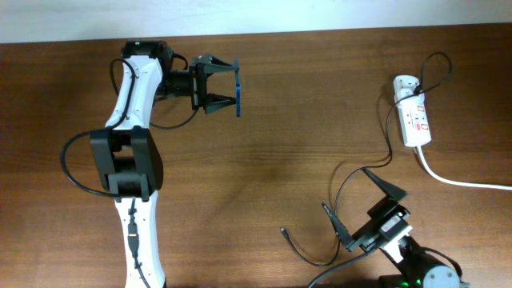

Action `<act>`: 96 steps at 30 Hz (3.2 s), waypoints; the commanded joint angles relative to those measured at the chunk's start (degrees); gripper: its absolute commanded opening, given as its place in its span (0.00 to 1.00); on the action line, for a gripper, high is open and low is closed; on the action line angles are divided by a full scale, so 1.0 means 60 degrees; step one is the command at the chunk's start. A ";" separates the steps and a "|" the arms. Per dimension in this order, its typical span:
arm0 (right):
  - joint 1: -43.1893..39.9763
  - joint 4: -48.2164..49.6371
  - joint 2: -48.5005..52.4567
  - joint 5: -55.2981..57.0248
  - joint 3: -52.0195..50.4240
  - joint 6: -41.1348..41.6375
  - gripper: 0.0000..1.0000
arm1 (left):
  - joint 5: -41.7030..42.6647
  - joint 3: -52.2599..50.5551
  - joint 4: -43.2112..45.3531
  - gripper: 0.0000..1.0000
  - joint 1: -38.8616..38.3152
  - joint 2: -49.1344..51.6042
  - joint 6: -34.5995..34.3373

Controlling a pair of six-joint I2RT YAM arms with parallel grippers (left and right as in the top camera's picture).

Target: Plug charger to phone and switch on socket

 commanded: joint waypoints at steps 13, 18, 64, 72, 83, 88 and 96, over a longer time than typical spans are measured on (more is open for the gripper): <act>0.0040 -0.6961 0.8801 -0.3151 0.7963 0.3275 0.98 | 0.0528 0.0237 -0.0233 0.68 0.0062 -0.0015 -0.0025; 0.1891 -1.1315 1.0349 0.2528 1.0695 0.3708 0.98 | 0.0528 0.0237 -0.0237 0.68 0.0062 -0.0015 -0.0025; 0.7107 -1.3941 1.9019 1.0291 1.9766 0.6838 0.37 | 0.0528 0.0237 -0.0732 0.71 0.0142 -0.0015 -0.0816; 0.7107 -1.3821 1.9026 1.0145 1.9766 0.6838 0.33 | 0.0528 0.0240 -0.0732 0.72 0.0142 -0.0015 -0.0816; 0.7100 -1.3774 1.9205 1.0127 1.9759 0.6830 0.29 | 0.0528 0.0237 -0.0732 0.72 0.0142 -0.0015 -0.0816; 0.7100 -1.3777 1.9205 1.0123 1.9759 0.6827 0.24 | 0.0528 0.0237 -0.0732 0.73 0.0142 -0.0015 -0.0812; 0.7100 -1.3701 1.9205 1.0156 1.9759 0.6834 0.17 | 0.0528 0.0237 -0.0732 0.73 0.0142 -0.0015 -0.0816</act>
